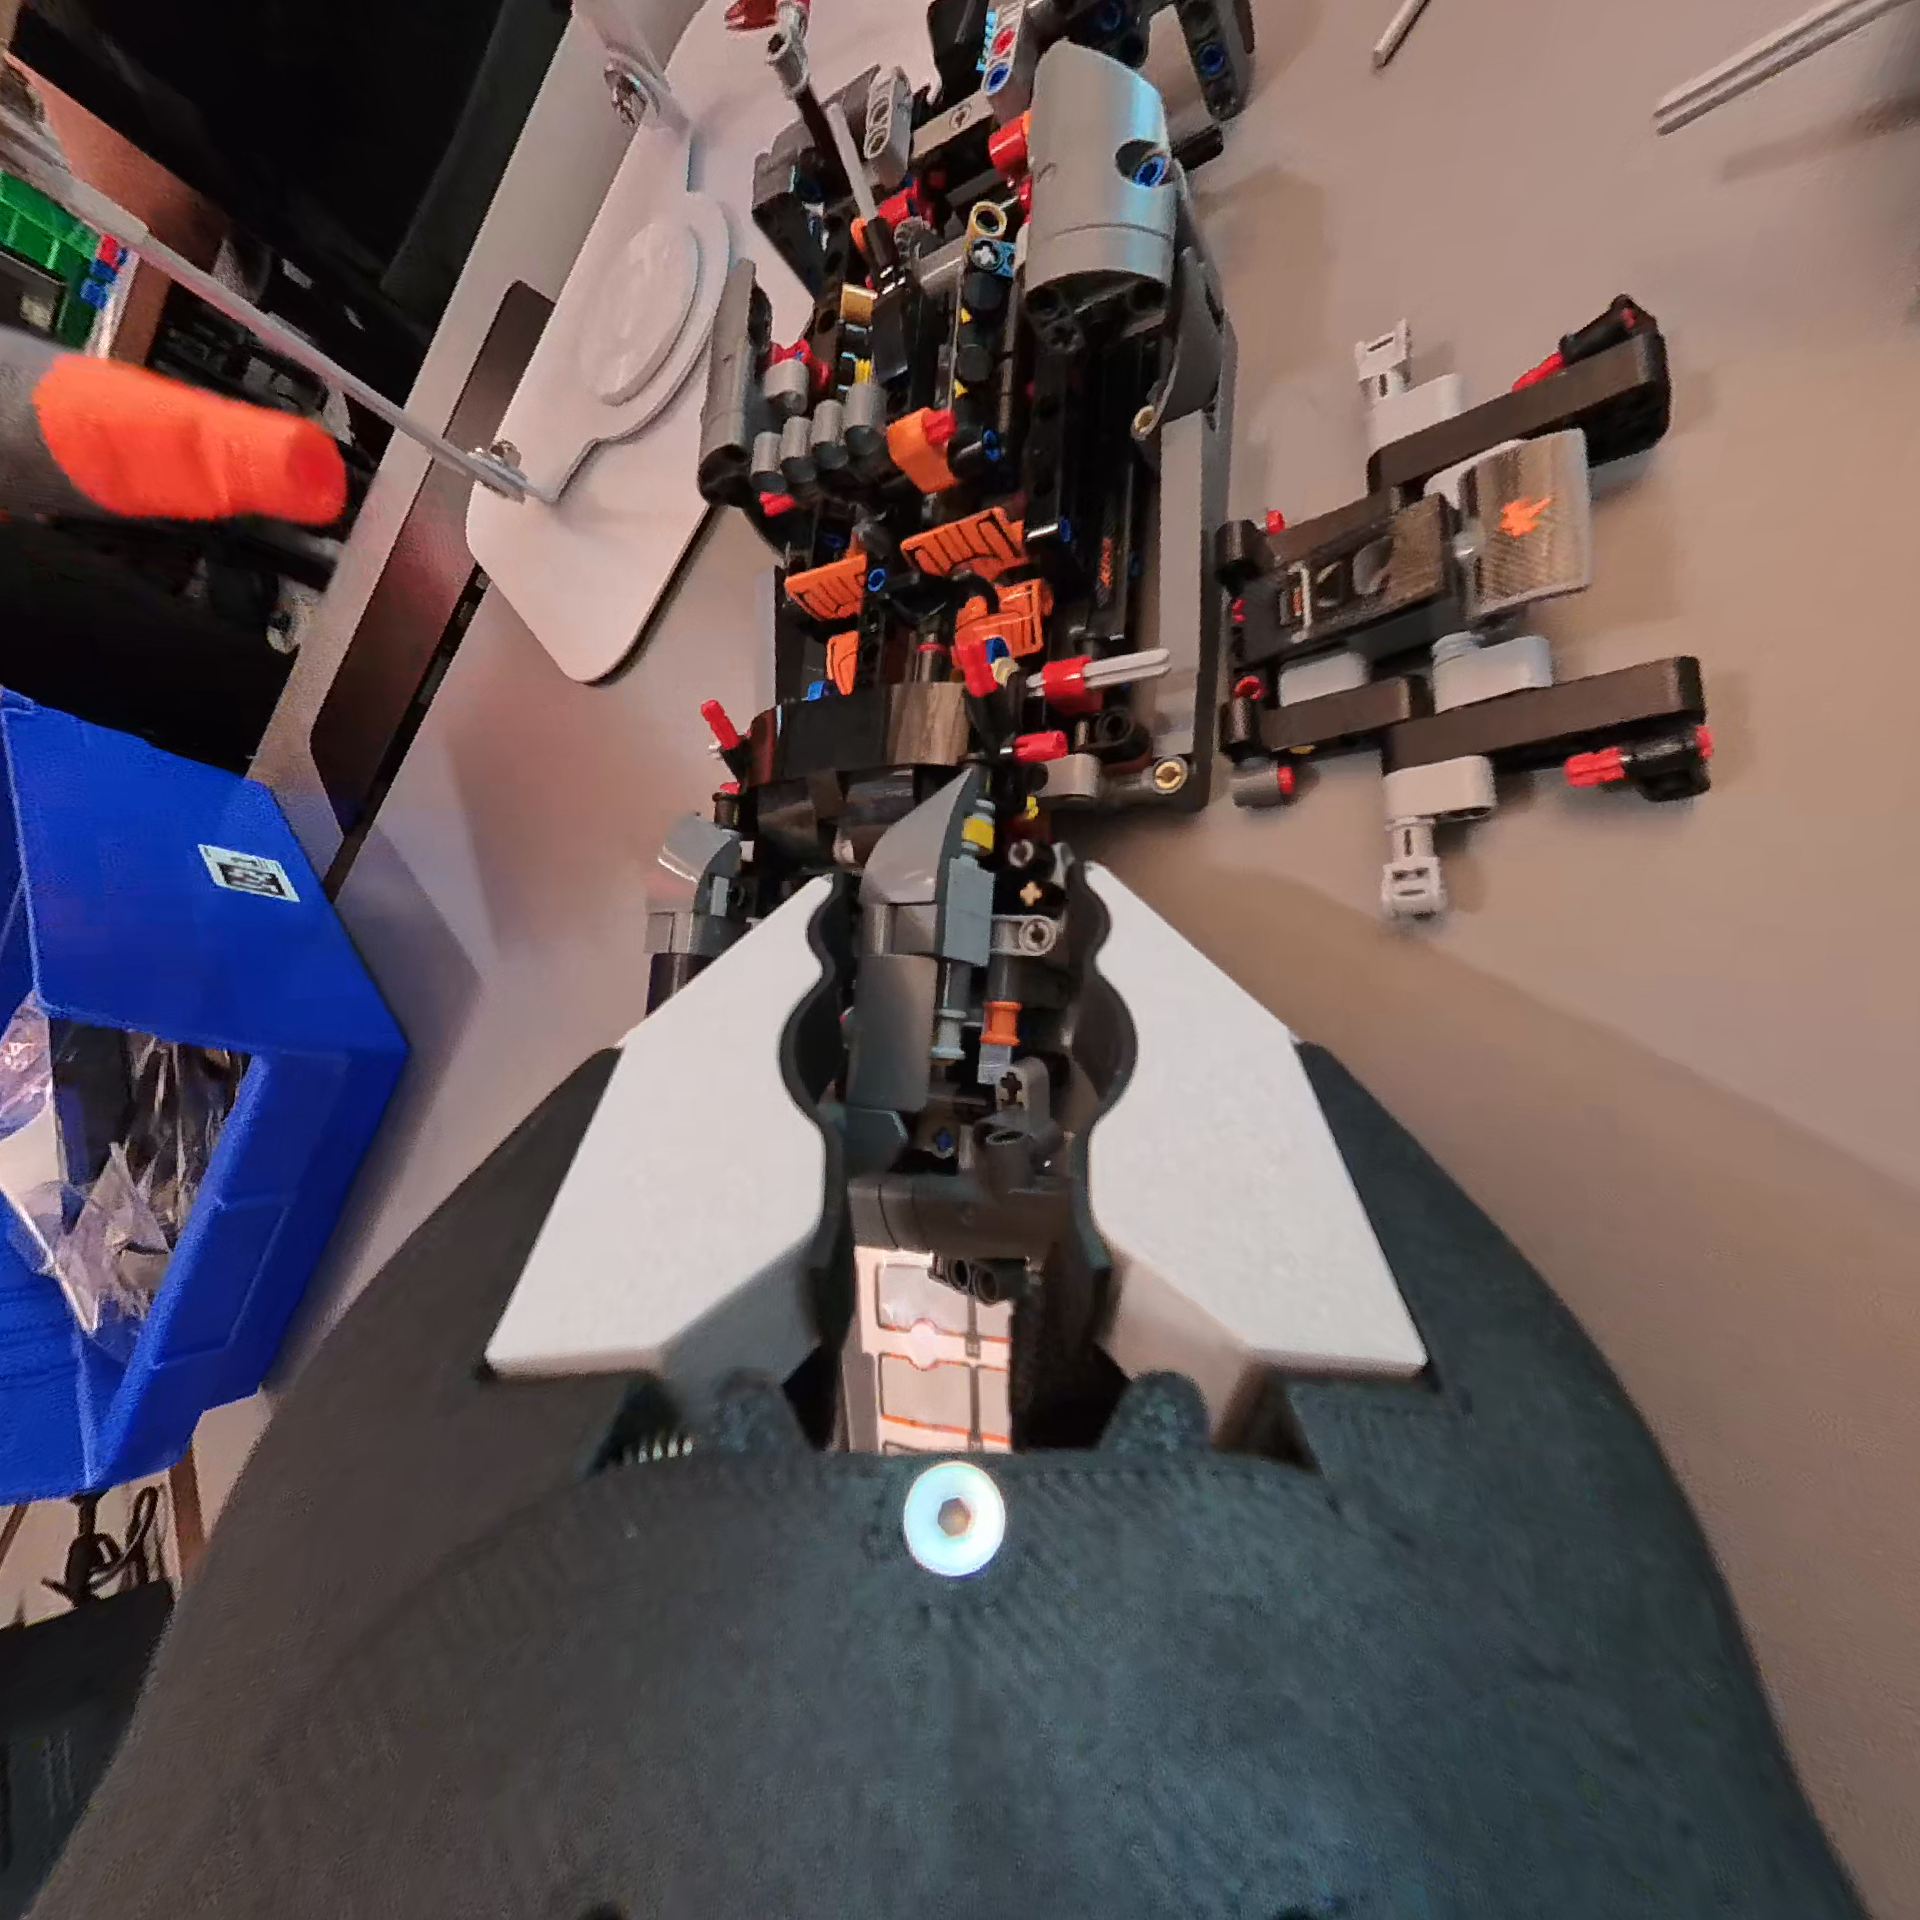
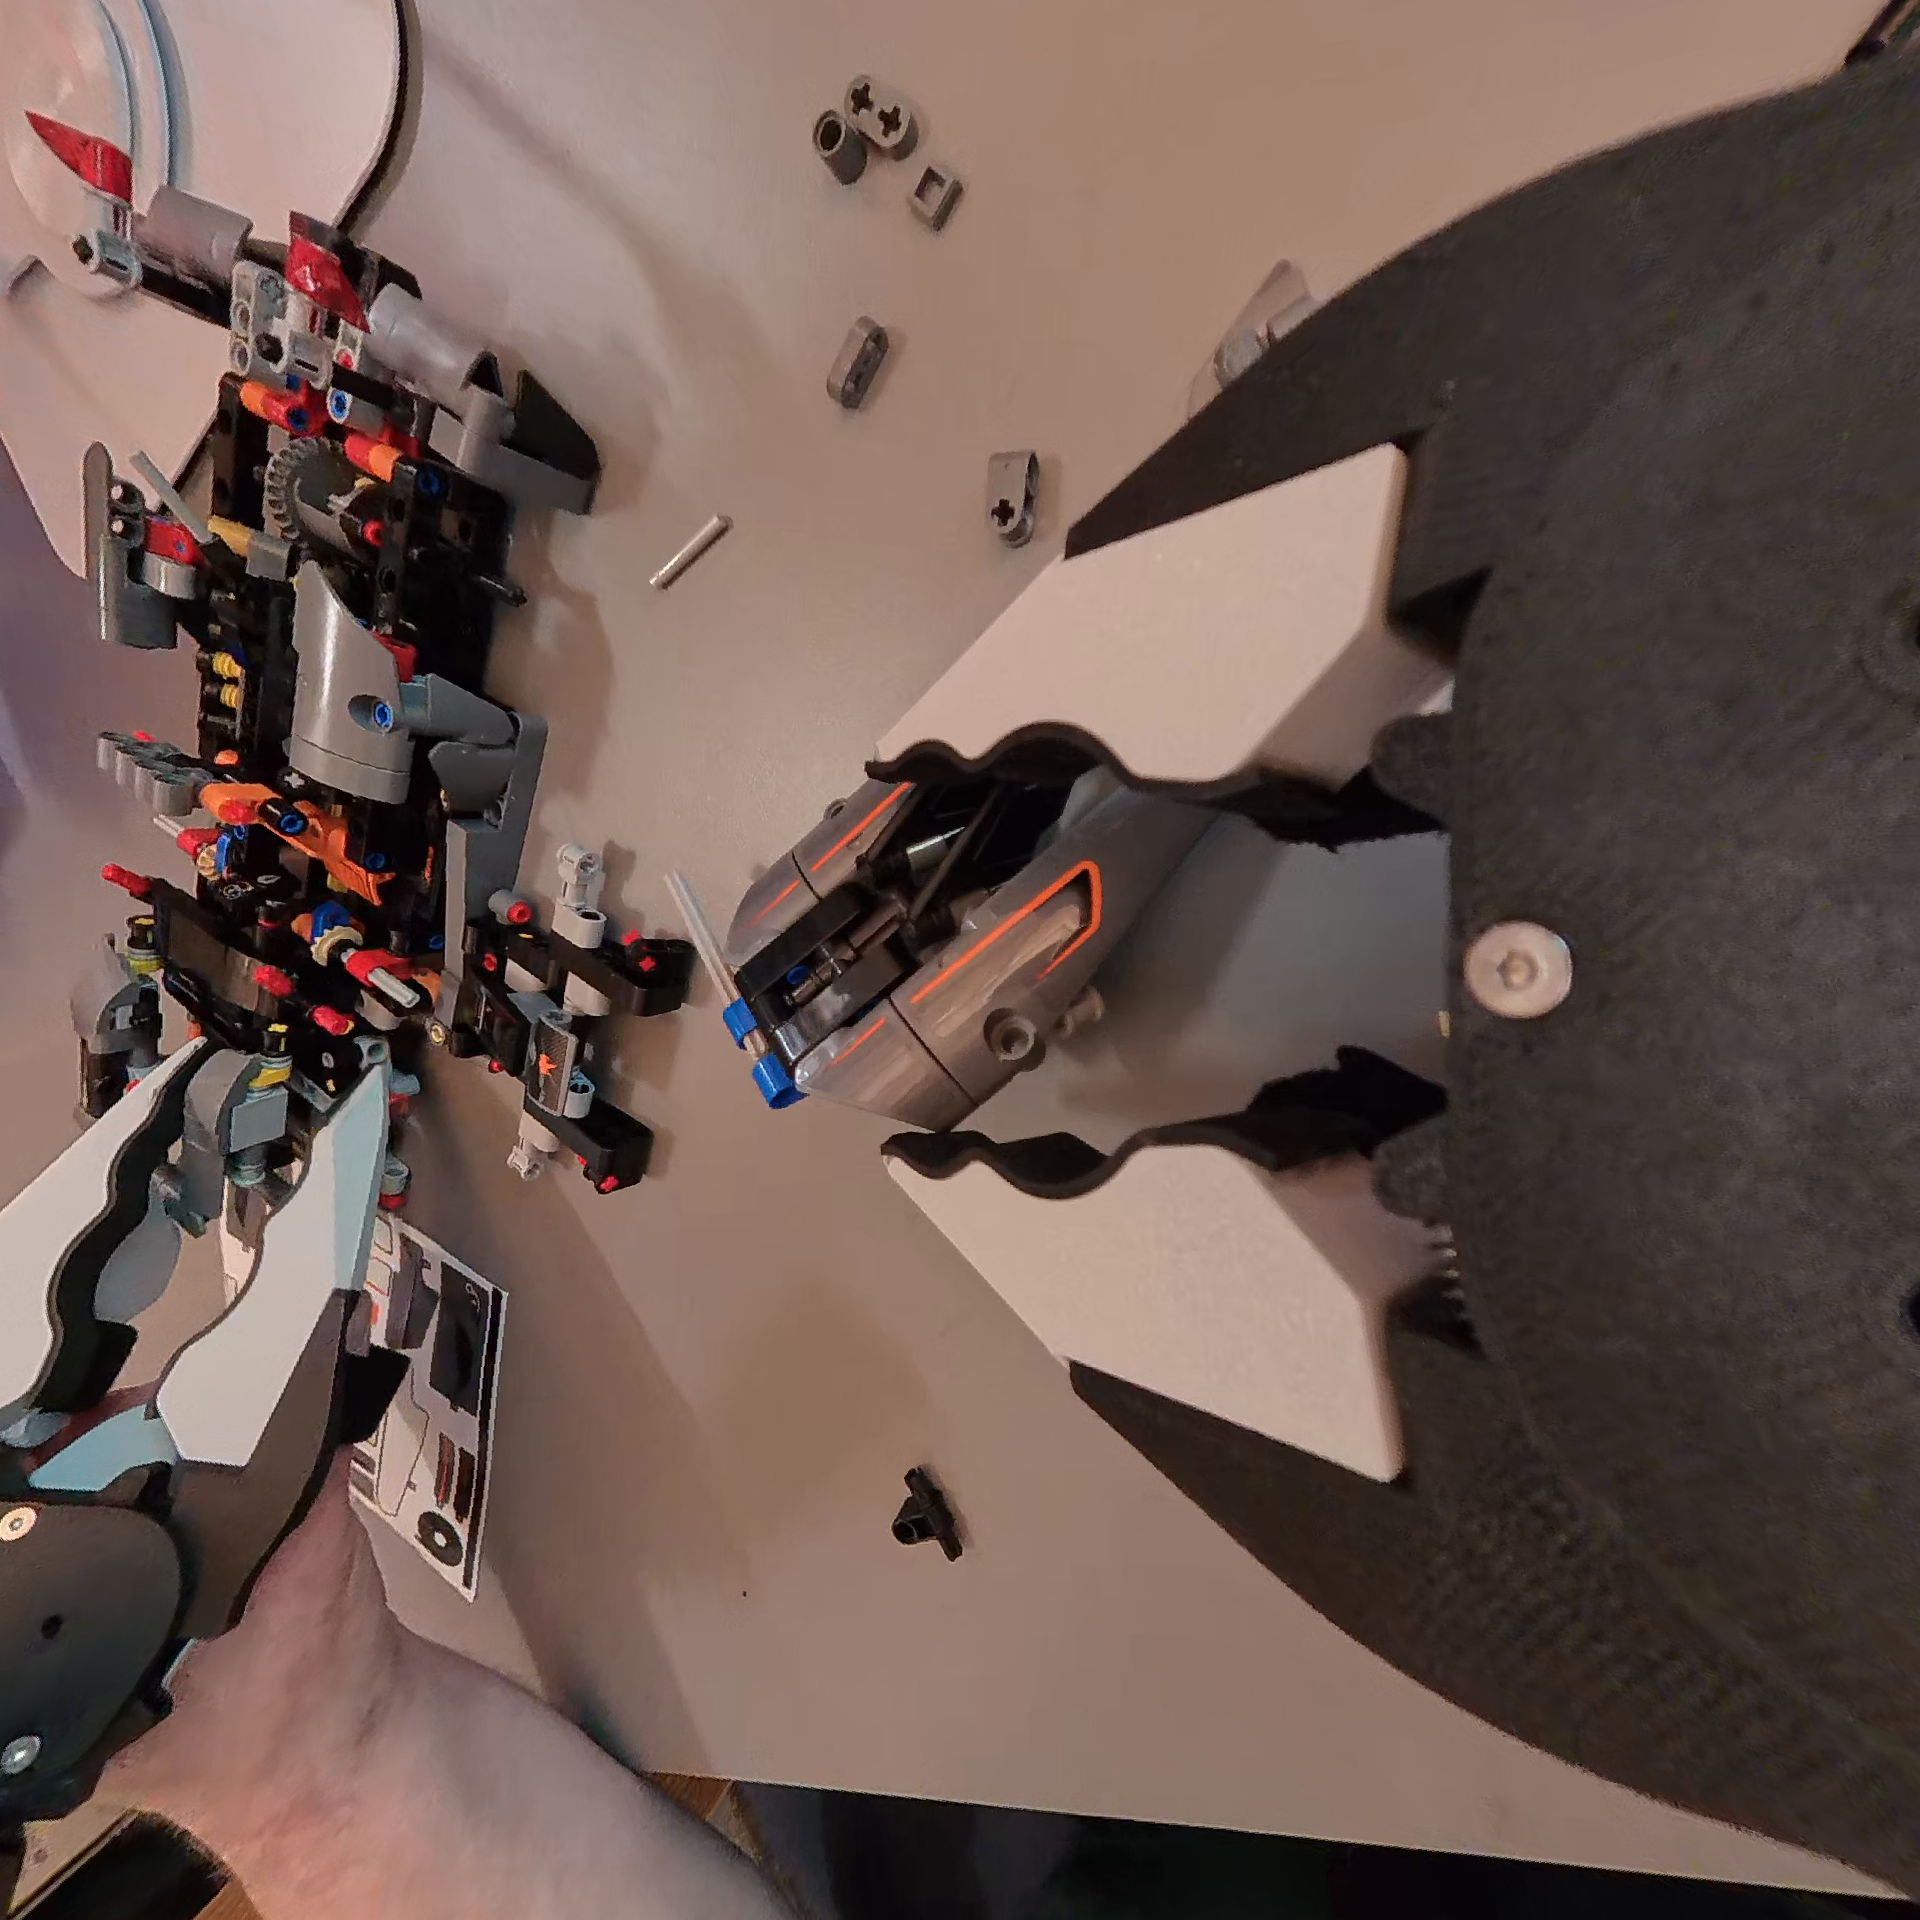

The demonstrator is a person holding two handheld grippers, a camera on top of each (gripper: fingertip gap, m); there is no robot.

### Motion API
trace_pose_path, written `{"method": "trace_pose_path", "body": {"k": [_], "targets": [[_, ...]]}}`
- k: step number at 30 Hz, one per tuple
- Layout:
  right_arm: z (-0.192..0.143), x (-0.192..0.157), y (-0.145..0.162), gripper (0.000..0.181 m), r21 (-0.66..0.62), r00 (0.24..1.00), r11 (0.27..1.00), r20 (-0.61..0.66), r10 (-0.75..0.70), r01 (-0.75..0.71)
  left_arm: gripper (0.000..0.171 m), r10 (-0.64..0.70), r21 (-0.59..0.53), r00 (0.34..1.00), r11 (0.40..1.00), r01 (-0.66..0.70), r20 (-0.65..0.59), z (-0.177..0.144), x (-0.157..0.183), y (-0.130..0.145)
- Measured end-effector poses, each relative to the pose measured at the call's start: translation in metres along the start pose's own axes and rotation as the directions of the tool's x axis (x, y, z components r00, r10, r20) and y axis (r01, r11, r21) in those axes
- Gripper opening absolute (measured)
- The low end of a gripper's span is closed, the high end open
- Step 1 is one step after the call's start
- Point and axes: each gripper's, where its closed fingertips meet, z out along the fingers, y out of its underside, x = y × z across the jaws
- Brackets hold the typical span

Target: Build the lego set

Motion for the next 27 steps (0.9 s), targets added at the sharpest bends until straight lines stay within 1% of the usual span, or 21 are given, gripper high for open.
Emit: {"method": "trace_pose_path", "body": {"k": [5,6,8,15,21,24,27], "targets": [[0.0,-0.001,0.0,0.066,0.0,1.0,1.0,0.006,0.004,-0.004,0.039,0.019,-0.001,1.0,1.0,-0.019,-0.018,0.005,-0.003,-0.002],[0.001,-0.002,0.002,0.062,-0.011,1.0,1.0,0.019,0.01,-0.01,0.039,0.025,-0.002,0.999,1.0,-0.025,-0.022,0.006,-0.004,-0.002],[0.002,-0.003,0.003,0.06,-0.018,1.0,1.0,0.026,0.017,-0.016,0.039,0.028,-0.001,0.999,1.0,-0.028,-0.028,0.008,-0.006,-0.002],[0.001,-0.001,0.003,0.06,-0.015,0.999,1.0,0.021,0.024,-0.024,0.041,0.045,0.003,0.998,0.999,-0.045,-0.041,0.02,-0.017,-0.001],[0.002,-0.002,0.003,0.059,-0.016,1.0,1.0,0.016,0.02,-0.02,0.043,0.046,0.005,0.999,0.999,-0.046,-0.005,0.02,-0.021,-0.003],[0.002,-0.002,0.003,0.059,-0.018,1.0,1.0,0.013,0.014,-0.014,0.047,0.038,0.042,0.999,0.998,-0.038,0.01,0.009,-0.018,-0.015],[0.002,-0.002,0.002,0.058,-0.017,1.0,1.0,0.02,0.024,-0.023,0.047,0.041,0.117,0.999,0.992,-0.04,-0.005,-0.009,-0.005,-0.041]]}}
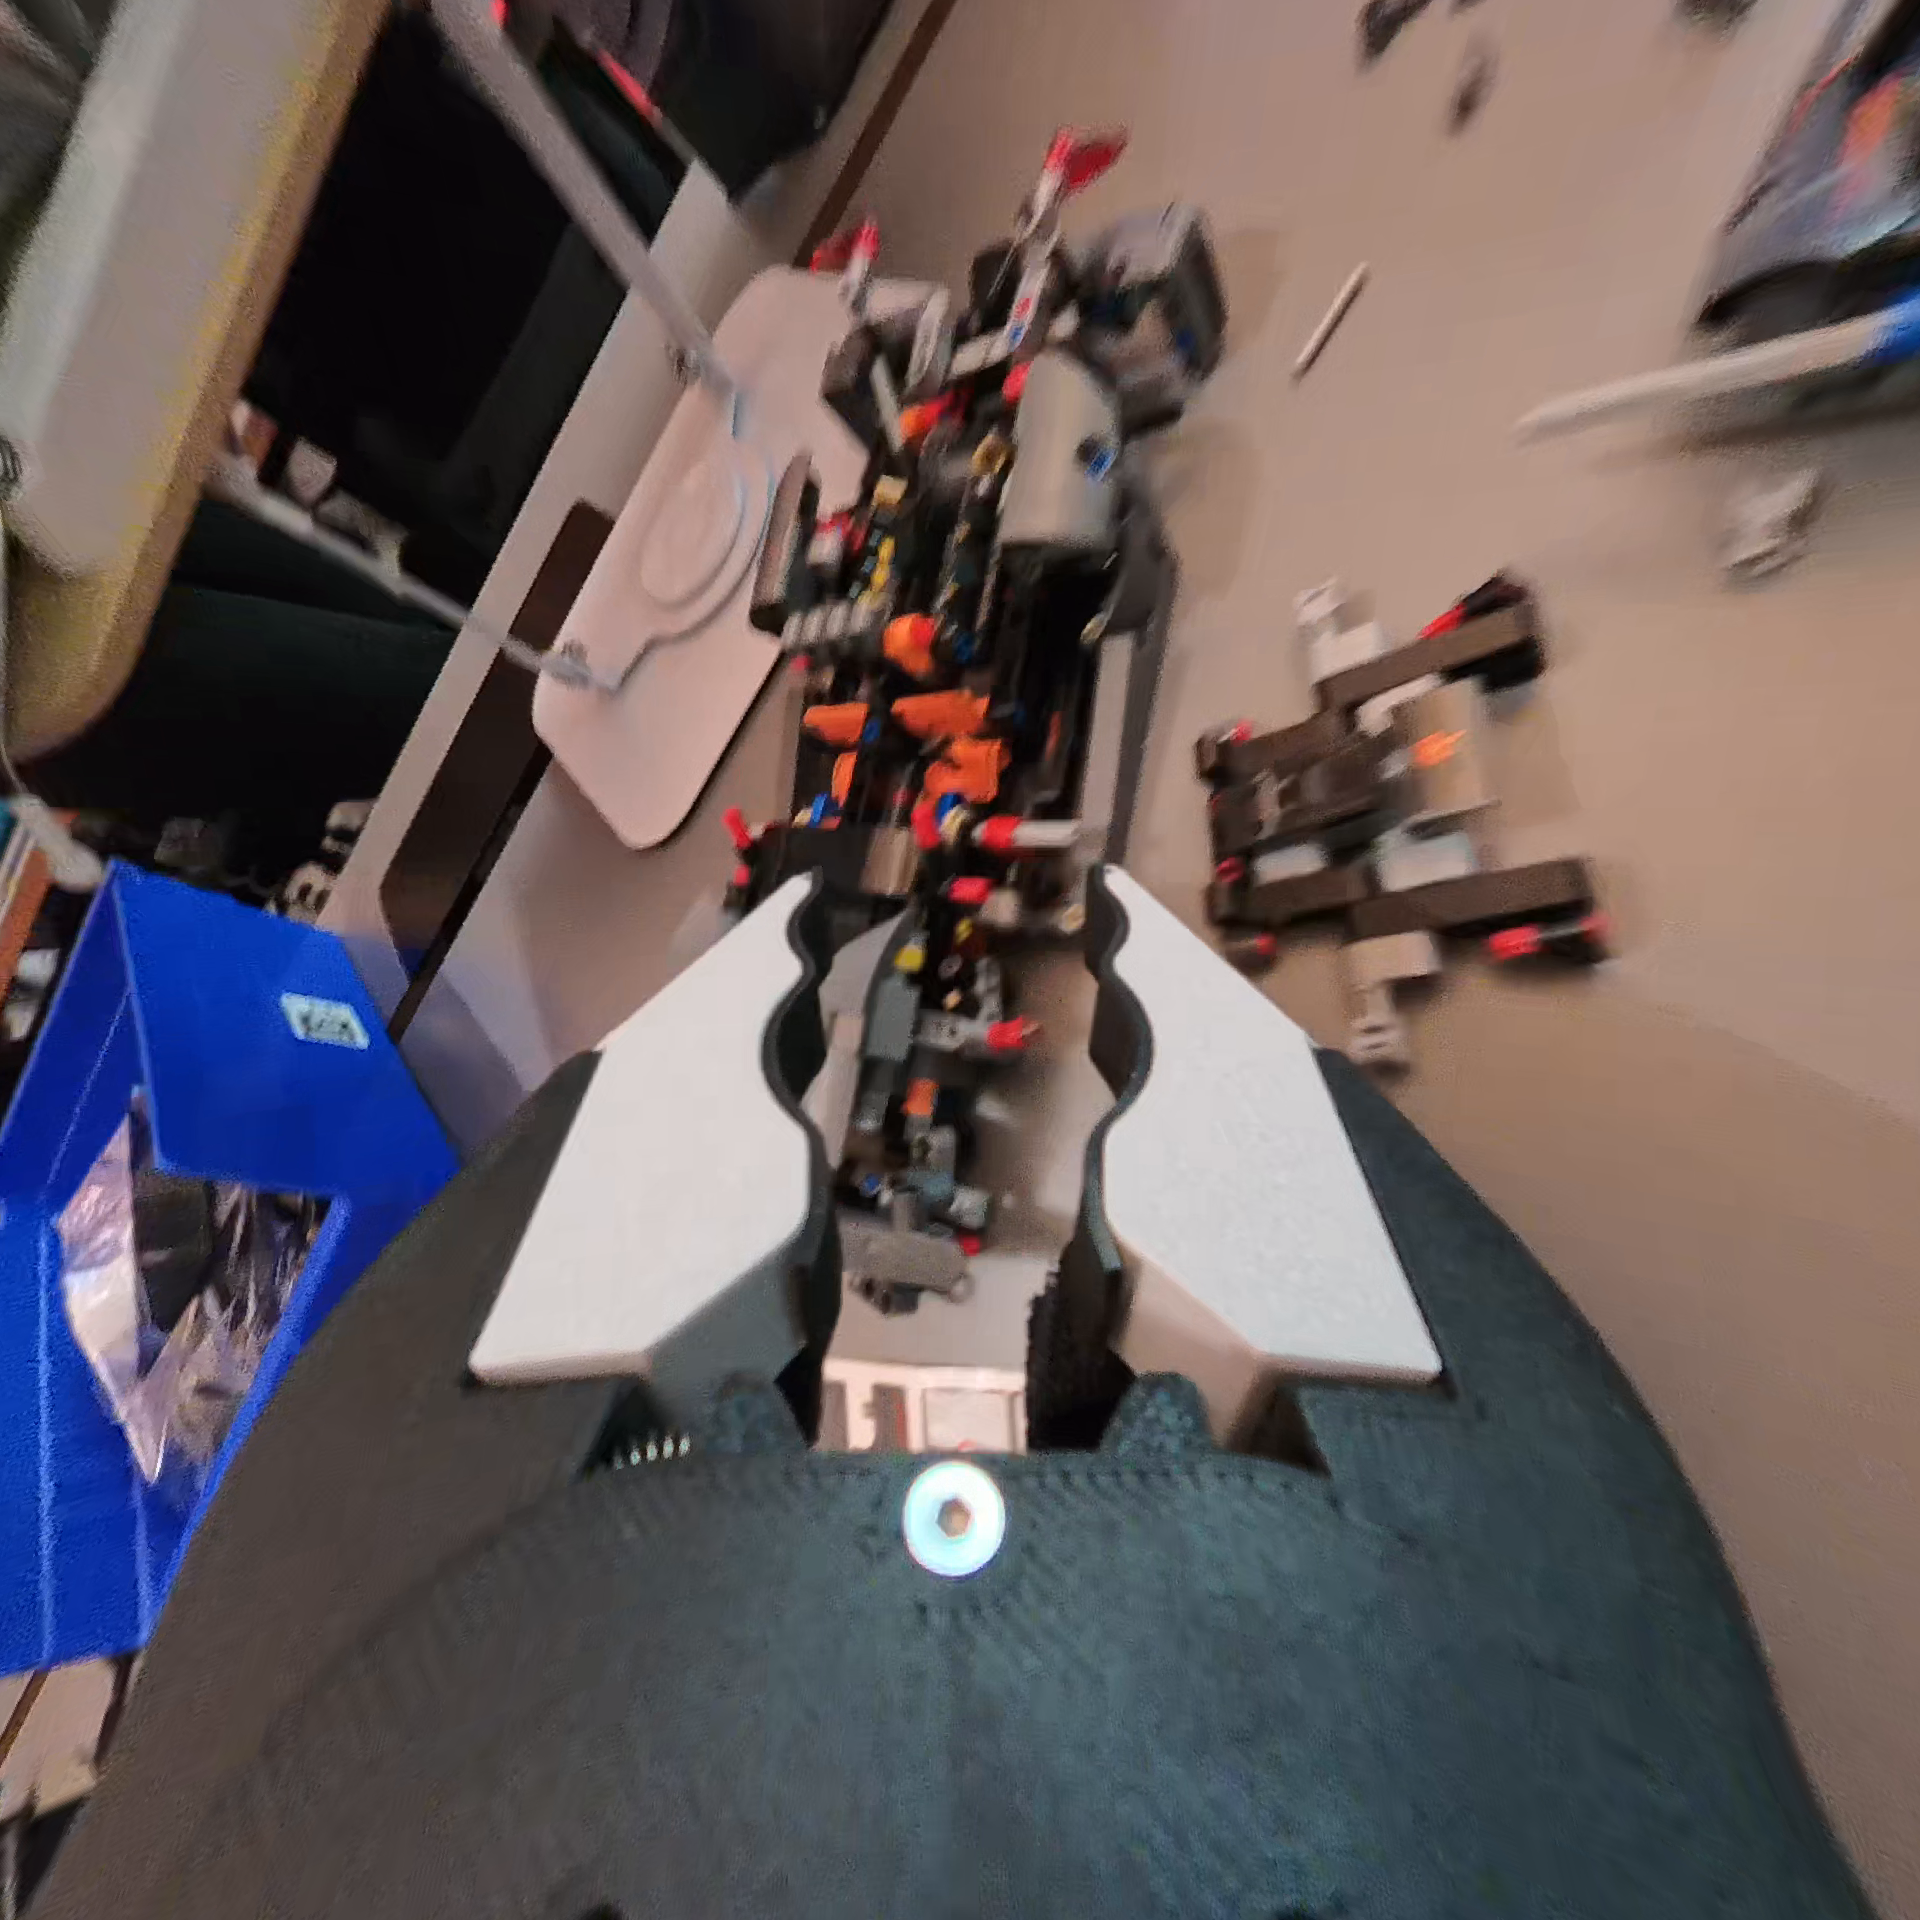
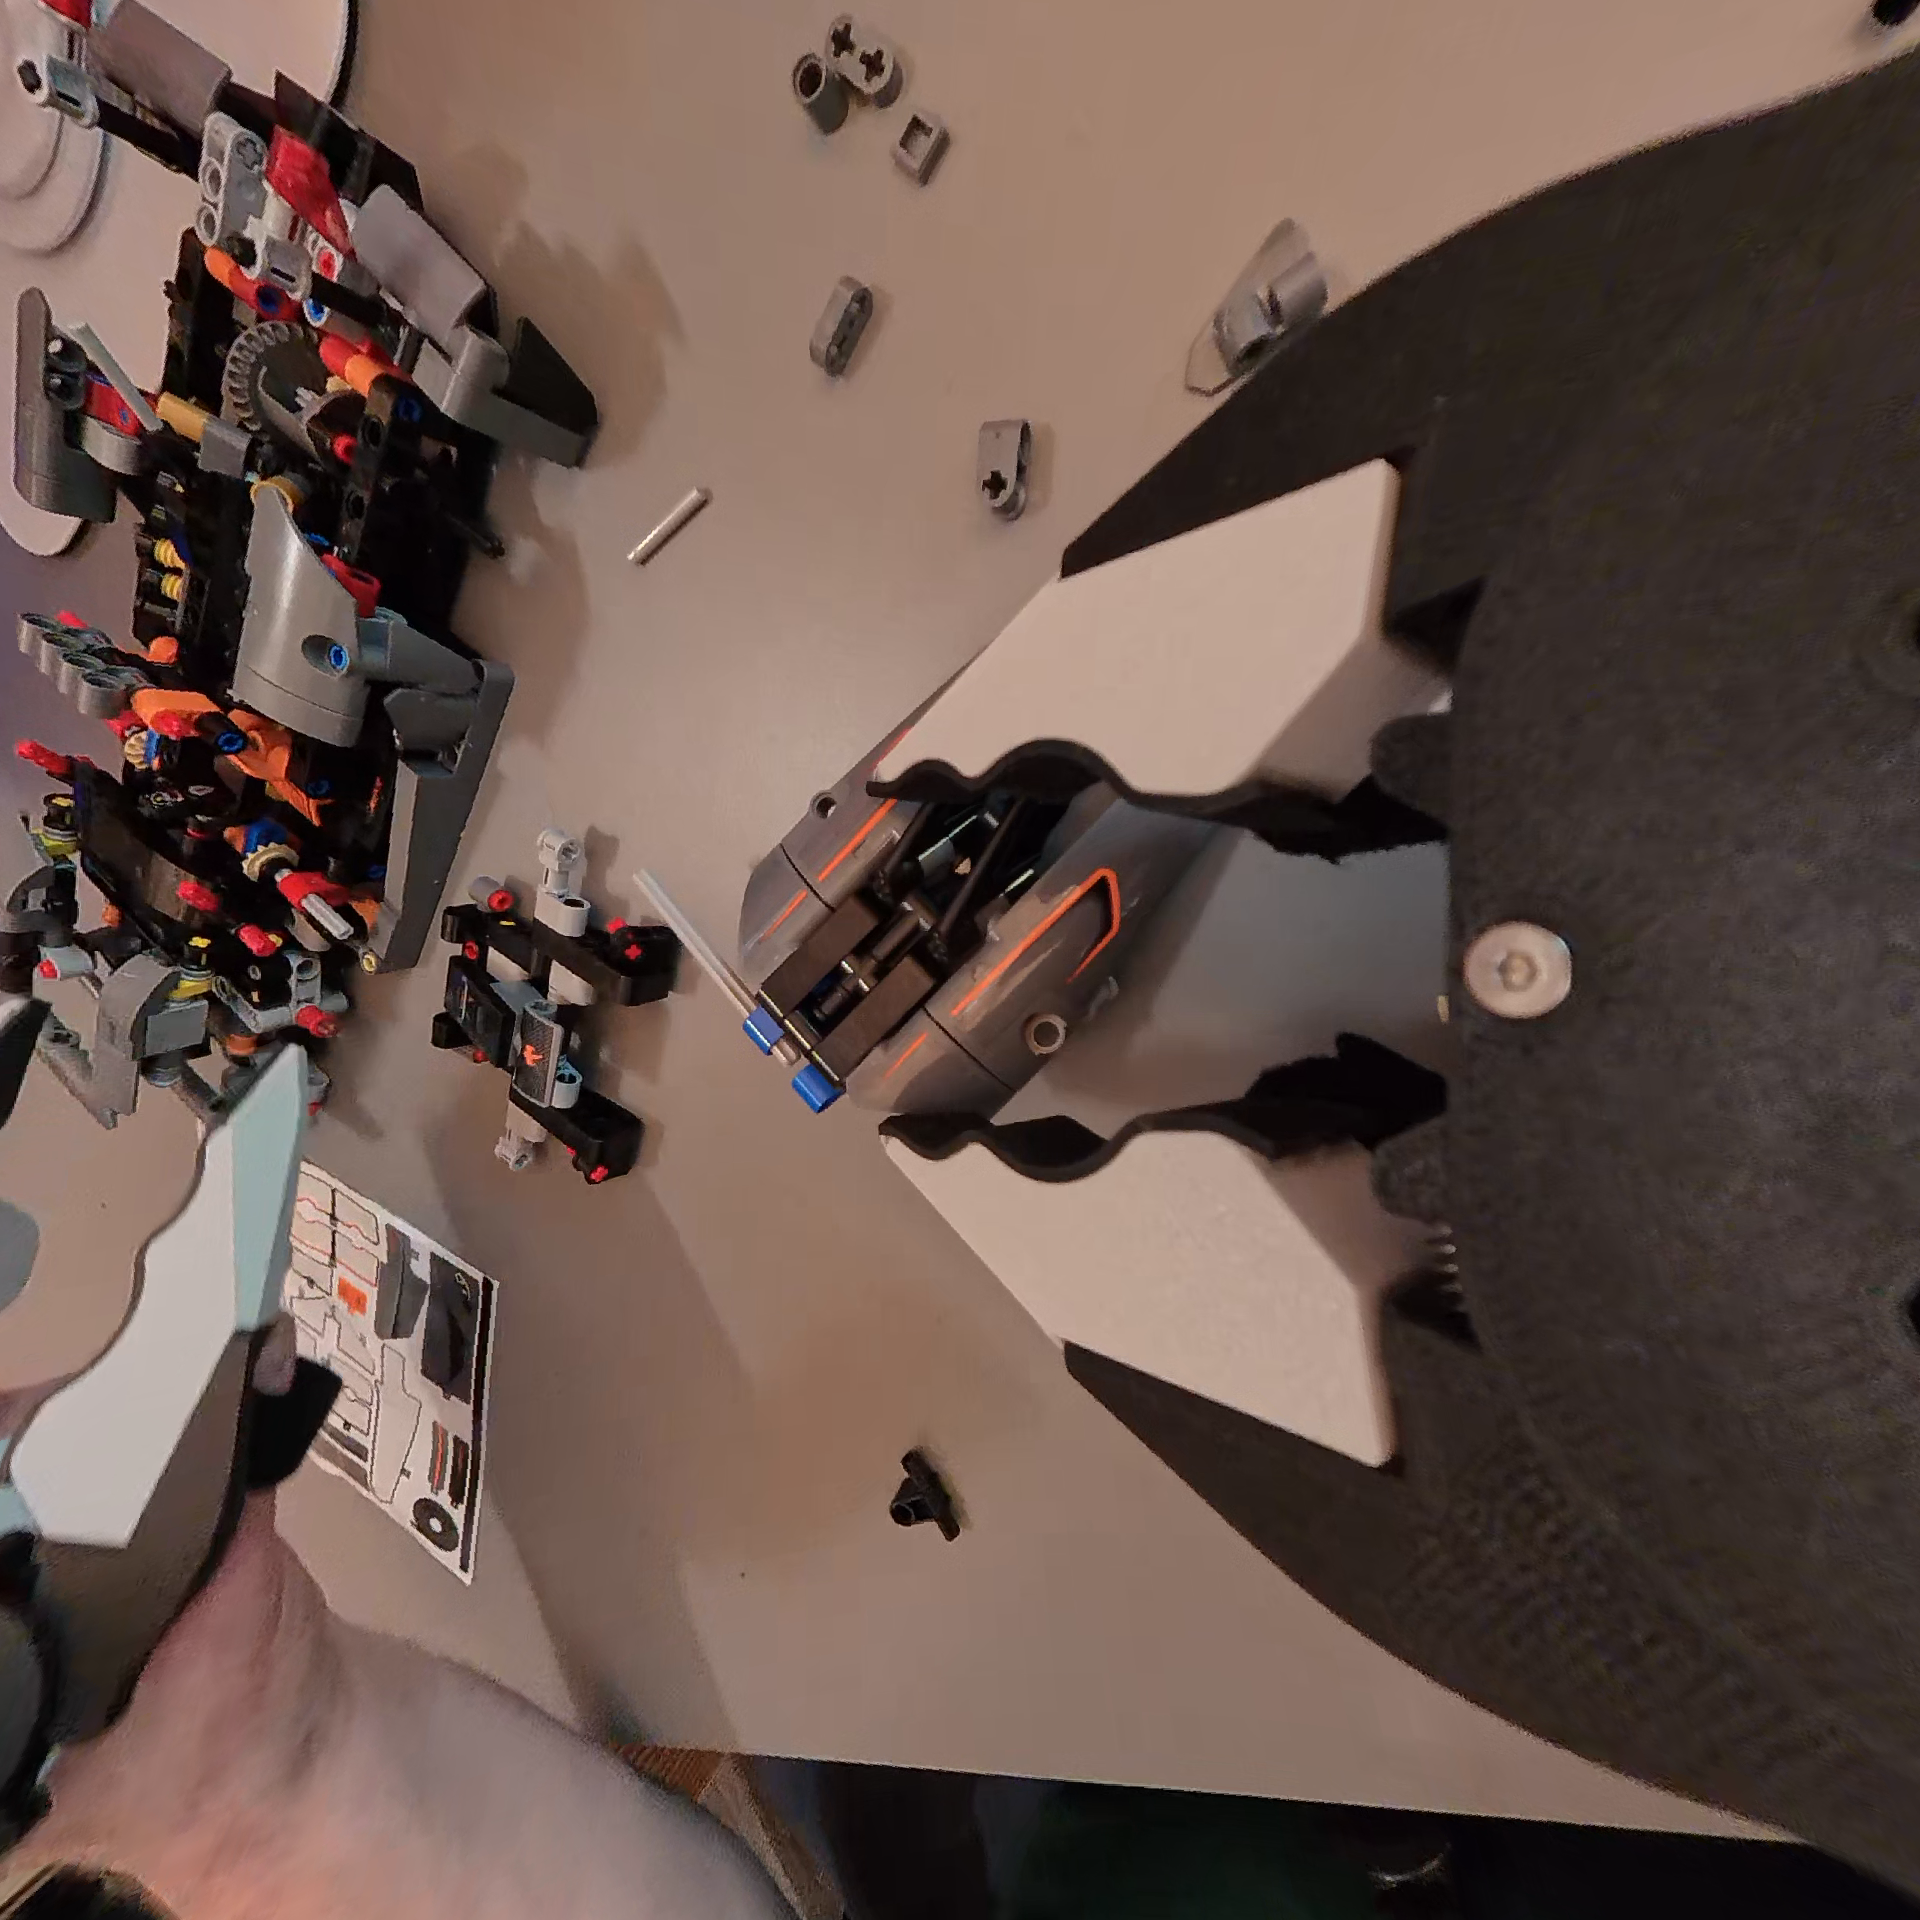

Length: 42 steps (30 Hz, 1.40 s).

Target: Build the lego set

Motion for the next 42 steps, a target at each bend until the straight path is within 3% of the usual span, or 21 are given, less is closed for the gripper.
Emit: {"method": "trace_pose_path", "body": {"k": [6,9,14,27,42], "targets": [[0.0,0.0,0.0,0.058,0.004,1.0,1.0,0.004,0.006,-0.006,0.046,0.113,0.147,0.971,0.986,-0.083,-0.211,-0.017,0.072,-0.06],[0.0,0.0,0.0,0.058,0.004,1.0,1.0,0.004,0.006,-0.006,0.048,0.198,0.165,0.94,0.974,-0.156,-0.278,-0.015,0.101,-0.071],[0.0,0.0,-0.001,0.058,0.008,1.0,1.0,0.012,0.024,-0.024,0.048,0.231,0.157,0.921,0.969,-0.19,-0.314,0.0,0.121,-0.074],[-0.001,0.0,-0.002,0.058,0.012,0.999,0.999,0.026,0.039,-0.039,0.019,0.397,0.177,0.884,0.916,-0.361,-0.249,0.021,0.133,-0.078],[-0.002,-0.001,-0.004,0.07,0.003,0.998,0.998,-0.037,-0.059,0.059,0.012,0.383,0.197,0.883,0.92,-0.338,-0.273,0.021,0.133,-0.083]]}}
